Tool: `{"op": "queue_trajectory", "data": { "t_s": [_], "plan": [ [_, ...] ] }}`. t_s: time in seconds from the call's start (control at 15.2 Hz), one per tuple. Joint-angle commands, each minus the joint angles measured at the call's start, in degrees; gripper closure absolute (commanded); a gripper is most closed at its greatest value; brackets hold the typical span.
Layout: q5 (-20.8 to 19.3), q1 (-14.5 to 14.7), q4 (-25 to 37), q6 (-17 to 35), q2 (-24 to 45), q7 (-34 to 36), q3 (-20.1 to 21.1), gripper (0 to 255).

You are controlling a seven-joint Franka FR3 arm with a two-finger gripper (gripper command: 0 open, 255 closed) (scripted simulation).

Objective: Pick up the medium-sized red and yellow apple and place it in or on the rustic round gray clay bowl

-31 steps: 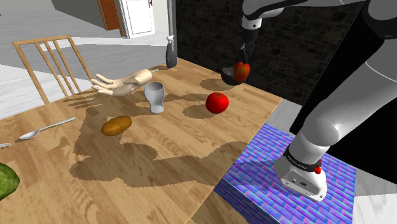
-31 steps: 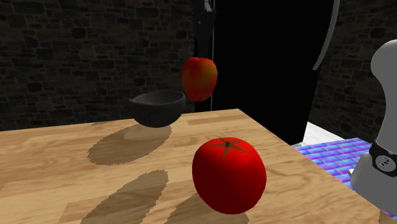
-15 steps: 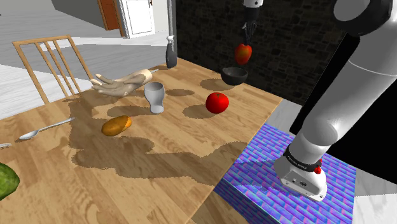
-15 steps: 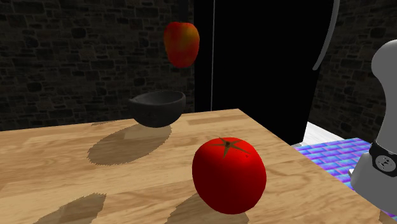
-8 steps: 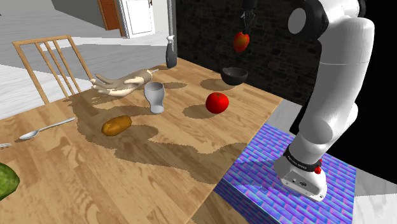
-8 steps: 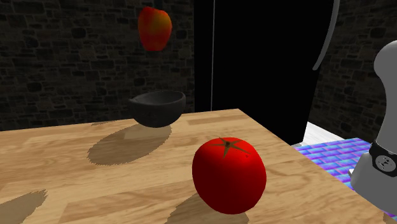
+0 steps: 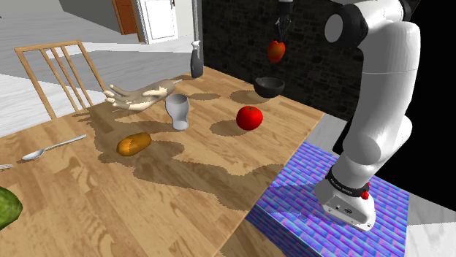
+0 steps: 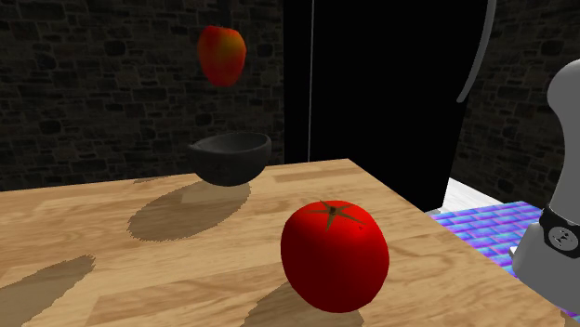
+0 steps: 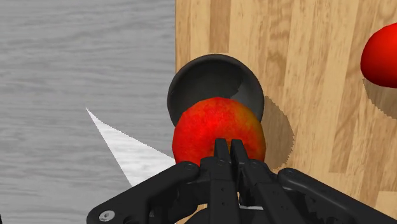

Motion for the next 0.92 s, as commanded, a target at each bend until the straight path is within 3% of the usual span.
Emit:
{"op": "queue_trajectory", "data": {
  "t_s": [0.0, 0.86],
  "plan": [
    [-0.2, 0.4, -2.6, 1.9, -0.7, 0.2, 0.0, 255],
    [-1.3, 2.0, -17.1, 13.5, -3.7, 0.9, 0.2, 255]
  ]
}}
